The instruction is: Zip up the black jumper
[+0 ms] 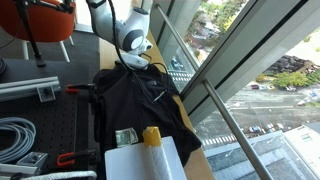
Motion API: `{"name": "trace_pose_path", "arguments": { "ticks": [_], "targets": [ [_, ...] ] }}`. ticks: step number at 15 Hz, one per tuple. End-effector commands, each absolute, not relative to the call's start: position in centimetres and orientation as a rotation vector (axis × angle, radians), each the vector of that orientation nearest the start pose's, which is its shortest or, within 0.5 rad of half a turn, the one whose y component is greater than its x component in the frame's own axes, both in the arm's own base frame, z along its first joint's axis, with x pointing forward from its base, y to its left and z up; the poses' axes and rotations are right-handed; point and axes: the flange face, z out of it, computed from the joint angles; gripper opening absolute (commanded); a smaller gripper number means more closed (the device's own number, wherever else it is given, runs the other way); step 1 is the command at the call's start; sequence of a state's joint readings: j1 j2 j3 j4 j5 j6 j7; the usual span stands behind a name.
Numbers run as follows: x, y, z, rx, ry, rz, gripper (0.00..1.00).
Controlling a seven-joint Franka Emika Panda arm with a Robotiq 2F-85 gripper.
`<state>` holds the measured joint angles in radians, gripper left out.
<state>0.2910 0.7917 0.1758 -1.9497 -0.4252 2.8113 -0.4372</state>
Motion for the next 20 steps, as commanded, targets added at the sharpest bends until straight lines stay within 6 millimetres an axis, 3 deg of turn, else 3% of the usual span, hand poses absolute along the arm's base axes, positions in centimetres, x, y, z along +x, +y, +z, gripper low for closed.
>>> {"name": "trace_pose_path", "arguments": {
  "ticks": [1, 14, 20],
  "targets": [
    [53.2, 30.7, 8.8, -2.545, -1.881, -0.165, 0.02],
    [52.0, 34.8, 9.7, -2.481, -1.933, -0.189, 0.02],
    [52.0, 36.3, 8.7, -2.480, -1.953, -0.154, 0.02]
  ]
}}
